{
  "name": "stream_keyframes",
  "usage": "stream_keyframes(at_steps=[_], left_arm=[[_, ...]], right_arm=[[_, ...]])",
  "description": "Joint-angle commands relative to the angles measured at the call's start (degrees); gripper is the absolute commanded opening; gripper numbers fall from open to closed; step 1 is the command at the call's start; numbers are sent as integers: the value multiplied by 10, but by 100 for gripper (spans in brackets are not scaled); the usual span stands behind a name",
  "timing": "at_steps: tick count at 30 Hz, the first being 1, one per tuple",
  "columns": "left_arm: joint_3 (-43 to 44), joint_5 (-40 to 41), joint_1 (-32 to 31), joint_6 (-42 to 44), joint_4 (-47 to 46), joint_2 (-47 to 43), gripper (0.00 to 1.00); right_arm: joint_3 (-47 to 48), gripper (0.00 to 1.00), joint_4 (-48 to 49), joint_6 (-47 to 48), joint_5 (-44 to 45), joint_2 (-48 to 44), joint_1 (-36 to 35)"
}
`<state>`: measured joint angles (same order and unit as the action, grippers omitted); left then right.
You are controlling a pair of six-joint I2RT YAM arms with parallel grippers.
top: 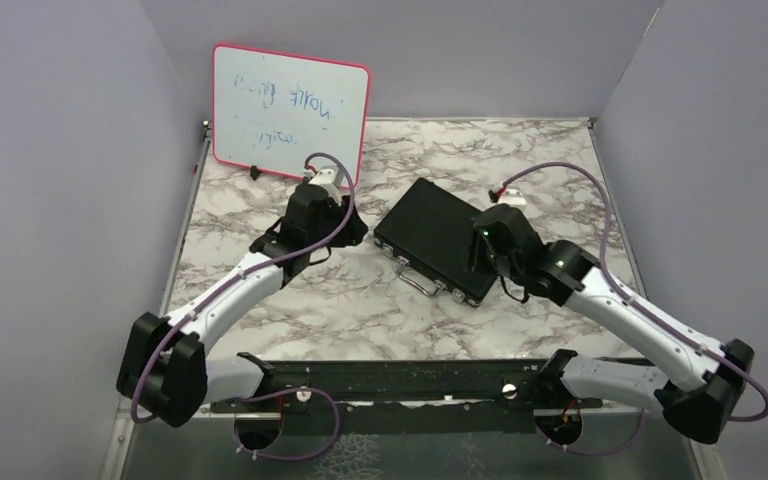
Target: Pack up texas hold em set
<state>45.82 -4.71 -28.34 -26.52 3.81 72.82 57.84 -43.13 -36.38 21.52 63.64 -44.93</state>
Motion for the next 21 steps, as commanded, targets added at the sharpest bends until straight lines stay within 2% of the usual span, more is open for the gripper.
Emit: stream_keyframes(at_steps=[1,4,6,7,10,13,21], left_arm=[[45,73,1,62,88,-94,57],[63,122,0,78,116,-180,73],[73,162,0,89,132,-240,93],[78,183,0,95,141,-268,98],[94,254,0,99,168,-351,99],[114,289,1,108,198,-401,99],[165,331,0,85,285,-472,99]], right_arm=[[3,45,-10,17,63,-103,1],[16,48,-19,35,114,-170,1],[28,52,-22,50,140,-211,1],[33,54,-18,63,145,-230,1],[52,63,-10,106,149,-276,1],[70,70,-20,114,164,-305,2],[91,72,-33,140,155,-339,1]])
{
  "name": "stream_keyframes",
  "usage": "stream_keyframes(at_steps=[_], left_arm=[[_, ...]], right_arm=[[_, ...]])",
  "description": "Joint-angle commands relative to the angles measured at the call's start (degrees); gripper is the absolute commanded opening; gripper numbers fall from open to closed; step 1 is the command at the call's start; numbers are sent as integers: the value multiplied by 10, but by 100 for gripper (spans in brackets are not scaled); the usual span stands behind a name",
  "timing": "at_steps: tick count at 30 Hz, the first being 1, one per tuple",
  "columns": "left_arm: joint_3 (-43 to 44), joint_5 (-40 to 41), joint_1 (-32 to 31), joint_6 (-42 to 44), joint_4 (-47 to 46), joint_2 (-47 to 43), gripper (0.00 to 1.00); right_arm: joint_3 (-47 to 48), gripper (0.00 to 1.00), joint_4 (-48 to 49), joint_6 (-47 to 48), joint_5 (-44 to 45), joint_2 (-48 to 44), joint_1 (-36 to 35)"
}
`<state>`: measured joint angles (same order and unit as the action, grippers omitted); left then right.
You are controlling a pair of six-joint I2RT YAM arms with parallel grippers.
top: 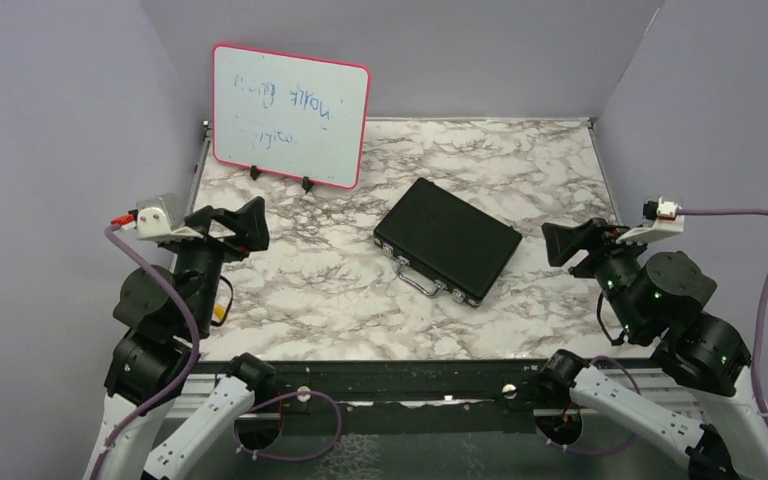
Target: Pack up texas hold em set
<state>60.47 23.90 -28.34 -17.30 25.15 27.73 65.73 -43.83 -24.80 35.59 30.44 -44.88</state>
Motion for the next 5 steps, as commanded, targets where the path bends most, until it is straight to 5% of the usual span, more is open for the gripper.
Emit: stream_keyframes(at_steps=[1,5], left_arm=[[22,48,1,-11,78,-26,99],[32,52,0,-26,91,-38,99]], right_arm=[[12,72,-26,27,11,-8,1],[15,72,-32,36,-1,-9,1]])
